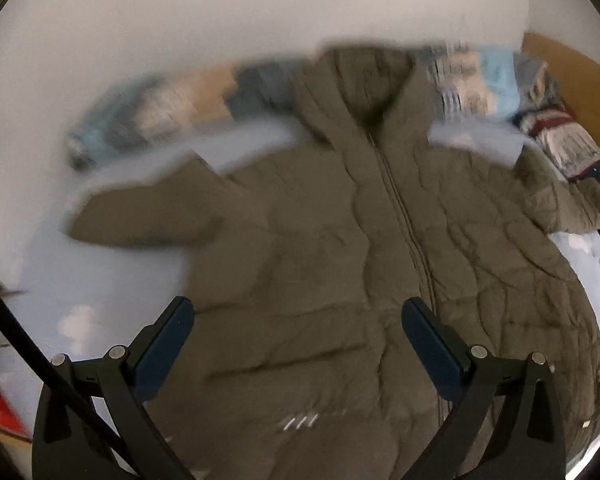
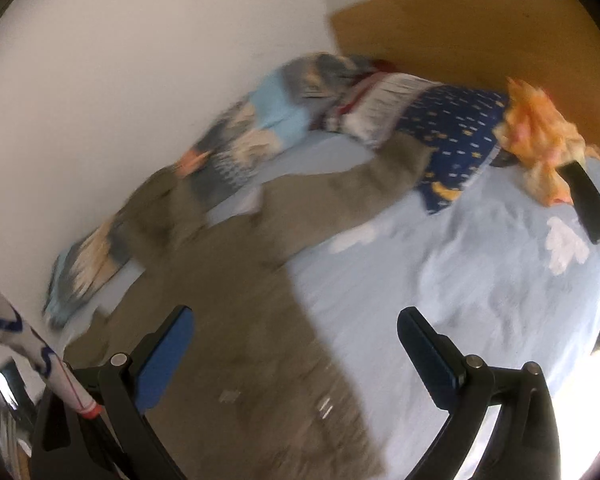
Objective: Fold large clothes
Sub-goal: 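Grasp the cuff of a jacket sleeve with the right tool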
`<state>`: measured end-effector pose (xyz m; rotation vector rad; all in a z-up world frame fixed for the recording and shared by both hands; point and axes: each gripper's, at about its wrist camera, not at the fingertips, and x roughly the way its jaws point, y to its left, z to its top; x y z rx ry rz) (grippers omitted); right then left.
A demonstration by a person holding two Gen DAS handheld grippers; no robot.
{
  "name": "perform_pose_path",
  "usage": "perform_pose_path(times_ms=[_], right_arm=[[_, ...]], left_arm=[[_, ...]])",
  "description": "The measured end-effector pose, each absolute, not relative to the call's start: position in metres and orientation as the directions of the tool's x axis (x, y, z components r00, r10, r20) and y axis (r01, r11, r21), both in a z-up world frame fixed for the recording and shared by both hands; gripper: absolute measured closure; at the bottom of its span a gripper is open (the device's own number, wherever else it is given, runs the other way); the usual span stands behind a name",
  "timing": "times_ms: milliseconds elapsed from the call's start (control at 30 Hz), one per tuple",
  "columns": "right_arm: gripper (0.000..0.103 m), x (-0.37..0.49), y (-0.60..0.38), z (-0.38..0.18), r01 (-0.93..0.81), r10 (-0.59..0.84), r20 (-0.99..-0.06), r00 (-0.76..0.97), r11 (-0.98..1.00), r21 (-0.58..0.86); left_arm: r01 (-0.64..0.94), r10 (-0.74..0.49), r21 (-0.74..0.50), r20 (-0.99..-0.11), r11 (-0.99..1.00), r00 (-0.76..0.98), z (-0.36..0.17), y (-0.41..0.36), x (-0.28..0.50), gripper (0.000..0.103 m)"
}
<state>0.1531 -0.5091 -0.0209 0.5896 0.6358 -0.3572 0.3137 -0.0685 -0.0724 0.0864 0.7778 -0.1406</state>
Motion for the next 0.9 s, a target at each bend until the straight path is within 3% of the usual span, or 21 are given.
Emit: perform_pose_path(times_ms=[167, 267, 367, 533, 600, 700, 900], right_arm=[[0.0, 0.202, -0.585, -0.051, 0.531, -0.11, -0.668, 0.736, 0.706, 0.468], [0.002, 0.231, -0.639, -0.065, 0.567, -0.119, -0.68, 0.724, 0.664, 0.488], [0.011, 0.263, -0.7, -0.08, 0.604, -0.127, -0.695, 0.707, 0.619, 0.502], [0.019, 0.302, -0.764, -0.115, 0.663, -0.092, -0.741, 0.666, 0.529, 0.53], [0.032, 0.313, -0.779, -0.127, 0.674, -0.094, -0.753, 0.651, 0.526, 0.518], [0.042, 0.328, -0.796, -0.144, 0.672, -0.075, -0.762, 0.643, 0.533, 0.514], [0.045, 0.345, -0.812, -0.162, 0.681, -0.104, -0.77, 0.63, 0.551, 0.483]], left_arm=[[0.094, 0.076, 0.173, -0.772, 0.98, 0.631, -0.126, -0.065, 0.37, 0.0], [0.088, 0.088, 0.17, -0.81, 0.981, 0.58, -0.144, -0.055, 0.379, 0.0], [0.08, 0.109, 0.177, -0.842, 0.981, 0.528, -0.157, -0.044, 0.381, 0.0], [0.109, 0.152, 0.254, -0.815, 0.961, 0.56, -0.153, -0.056, 0.374, 0.0], [0.12, 0.157, 0.267, -0.813, 0.956, 0.561, -0.152, -0.061, 0.373, 0.0], [0.134, 0.157, 0.282, -0.801, 0.95, 0.577, -0.148, -0.066, 0.374, 0.0], [0.149, 0.135, 0.278, -0.785, 0.949, 0.605, -0.141, -0.072, 0.375, 0.0]])
